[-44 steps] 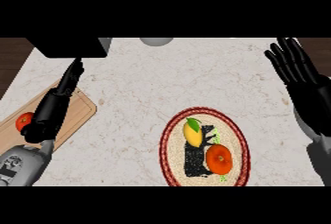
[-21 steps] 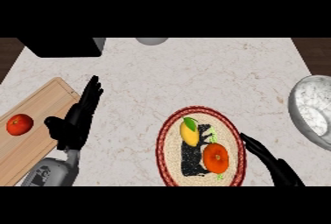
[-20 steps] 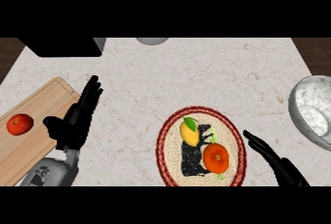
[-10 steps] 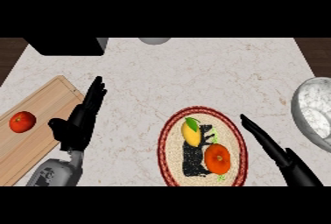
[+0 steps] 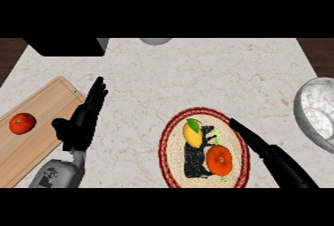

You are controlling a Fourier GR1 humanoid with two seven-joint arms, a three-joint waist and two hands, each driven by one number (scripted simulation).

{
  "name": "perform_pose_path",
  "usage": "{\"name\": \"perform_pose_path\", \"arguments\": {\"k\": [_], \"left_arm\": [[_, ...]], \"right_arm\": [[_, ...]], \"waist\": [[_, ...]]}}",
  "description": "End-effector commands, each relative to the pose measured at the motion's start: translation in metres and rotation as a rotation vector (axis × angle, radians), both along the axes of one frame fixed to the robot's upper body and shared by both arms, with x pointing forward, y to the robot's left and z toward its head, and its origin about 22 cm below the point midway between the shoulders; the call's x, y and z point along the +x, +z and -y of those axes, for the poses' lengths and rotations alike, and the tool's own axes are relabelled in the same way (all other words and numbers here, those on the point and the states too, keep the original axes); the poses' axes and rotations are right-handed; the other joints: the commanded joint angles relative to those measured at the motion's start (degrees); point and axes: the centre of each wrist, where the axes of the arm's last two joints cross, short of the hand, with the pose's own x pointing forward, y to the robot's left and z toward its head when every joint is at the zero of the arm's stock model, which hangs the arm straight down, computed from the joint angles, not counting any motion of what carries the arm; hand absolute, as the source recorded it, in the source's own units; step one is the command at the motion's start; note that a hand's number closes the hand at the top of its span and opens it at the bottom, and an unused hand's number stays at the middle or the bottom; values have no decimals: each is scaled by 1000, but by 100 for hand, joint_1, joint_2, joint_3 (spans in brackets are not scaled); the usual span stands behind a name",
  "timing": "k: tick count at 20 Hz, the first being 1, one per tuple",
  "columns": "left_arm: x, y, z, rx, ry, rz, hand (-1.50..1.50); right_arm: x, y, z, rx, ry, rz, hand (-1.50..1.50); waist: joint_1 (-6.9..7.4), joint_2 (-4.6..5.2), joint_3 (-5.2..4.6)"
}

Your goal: Pick the squash from the placemat and place it in the bowl

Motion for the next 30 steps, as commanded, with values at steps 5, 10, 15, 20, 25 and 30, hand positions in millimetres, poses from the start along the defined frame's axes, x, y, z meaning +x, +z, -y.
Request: {"name": "perform_pose_path", "arguments": {"k": [5,10,15,20,25,30], "left_arm": [[8,6,-7,-1,9,0,0],[-14,-1,-10,23,-6,10,0],[-8,19,-22,-3,-1,4,0],[11,-1,-3,6,-8,4,0],[10,8,-13,-10,-7,2,0],[-5,2,9,-2,-2,21,0]], "right_arm": [[-13,-31,3,20,34,-45,-150],[0,-46,32,120,44,-42,-150],[-3,-41,13,187,55,-49,-150],[-13,-47,16,199,55,-105,-150],[7,-67,21,212,49,-132,-150],[3,-91,22,250,23,-135,-150]], "waist": [[-30,-4,3],[-10,-4,4],[-5,-7,3],[-35,-1,1],[-10,-1,3],[-11,-3,3]]}}
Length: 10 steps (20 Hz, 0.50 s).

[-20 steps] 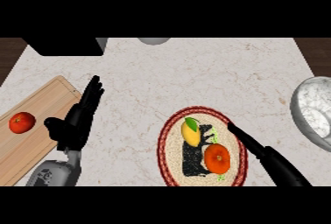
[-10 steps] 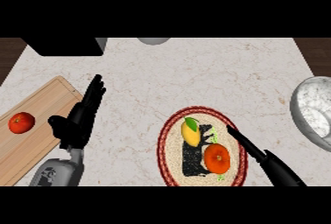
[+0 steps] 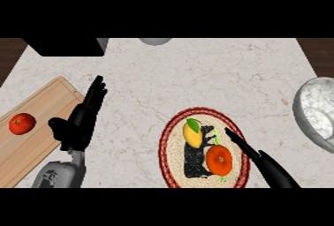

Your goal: Pick the squash from the placemat and place it in the bowl

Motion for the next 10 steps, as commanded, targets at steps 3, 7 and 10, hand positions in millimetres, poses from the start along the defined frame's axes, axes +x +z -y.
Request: {"name": "perform_pose_path", "arguments": {"k": [3,7,10], "left_arm": [[4,5,3,9,16,13,0],[-10,-3,-5,1,-2,-11,0],[3,-7,6,15,-4,1,0]], "right_arm": [[3,-31,-7,14,-15,-11,-150],[9,-43,-15,-52,-15,10,-150],[14,-45,-20,-162,-65,33,-150]], "waist": [[1,0,0],[15,0,0],[3,4,-1]]}}
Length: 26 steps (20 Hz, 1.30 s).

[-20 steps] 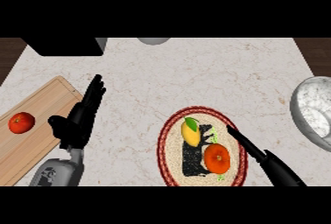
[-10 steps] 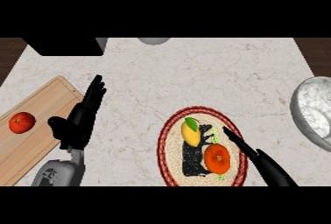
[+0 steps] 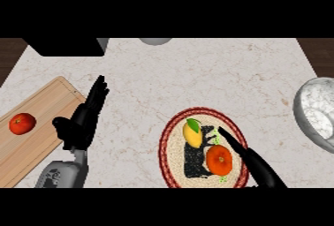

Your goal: Pick the squash from the placemat and place it in the bowl

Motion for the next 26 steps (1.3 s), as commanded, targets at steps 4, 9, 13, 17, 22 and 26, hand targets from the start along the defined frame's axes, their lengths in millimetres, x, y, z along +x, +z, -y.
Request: {"name": "perform_pose_path", "arguments": {"k": [4,9,13,17,22,26], "left_arm": [[3,18,-14,8,7,15,0],[0,-5,-7,-7,-5,7,0],[2,-7,2,-9,15,-6,0],[8,-3,-15,12,13,4,0],[2,1,-17,10,8,8,0],[-10,-12,-12,-9,17,-10,0]], "right_arm": [[4,-19,-12,-129,-12,11,-150],[23,-23,-23,-117,44,-25,-150],[15,-38,-8,-181,200,53,150],[15,-38,-31,-216,249,135,150],[19,-29,-26,-138,246,87,150],[-39,-8,28,-106,54,102,150]], "waist": [[-1,-2,0],[0,0,-1],[6,4,1],[1,4,-1],[1,0,-1],[-99,-16,-6]]}}
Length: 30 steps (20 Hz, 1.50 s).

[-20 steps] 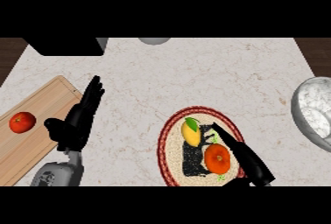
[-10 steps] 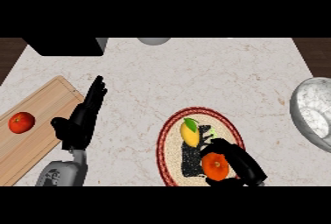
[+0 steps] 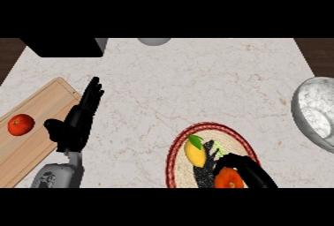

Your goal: Pick the squash from the placemat and place it in the bowl

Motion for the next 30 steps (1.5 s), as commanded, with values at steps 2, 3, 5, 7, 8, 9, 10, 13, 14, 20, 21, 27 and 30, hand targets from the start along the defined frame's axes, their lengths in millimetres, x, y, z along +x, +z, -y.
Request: {"name": "perform_pose_path", "arguments": {"k": [2,3,5,7,8,9,10,13,14,20,21,27,30], "left_arm": [[-3,-6,7,-5,1,0,0],[1,-5,1,6,-6,-2,0],[-4,2,1,-11,18,7,0],[-2,6,10,-16,17,-12,0],[-5,1,-6,8,20,-5,0],[-4,-6,-10,1,11,-4,0],[-7,0,-5,-3,7,-6,0],[-6,-4,2,1,22,-6,0],[-2,-1,7,-5,20,-3,0],[9,7,19,1,-7,8,0],[-5,9,5,12,-4,10,0],[4,-2,13,-14,-5,-3,0],[-10,3,-8,7,-13,9,0]], "right_arm": [[-37,33,64,30,-156,1,150],[-46,42,52,77,-169,10,150],[-57,55,60,138,-177,103,150],[-61,67,54,227,-172,181,150],[-69,65,55,271,-170,210,150],[-73,81,61,282,-163,266,150],[-78,91,66,258,-168,296,150],[-90,121,61,262,-194,443,150],[-83,136,52,243,-215,493,150],[-106,190,65,142,-311,557,150],[-114,210,48,154,-358,580,150],[-97,236,64,84,-439,575,150],[-95,261,59,109,-474,575,150]], "waist": [[-144,-1,10],[-105,5,10],[-82,-1,14],[-83,-2,16],[-74,0,16],[-113,0,13],[-81,-2,15],[-122,-9,13],[-77,4,10],[-34,25,14],[18,21,8],[30,39,8],[96,29,1]]}}
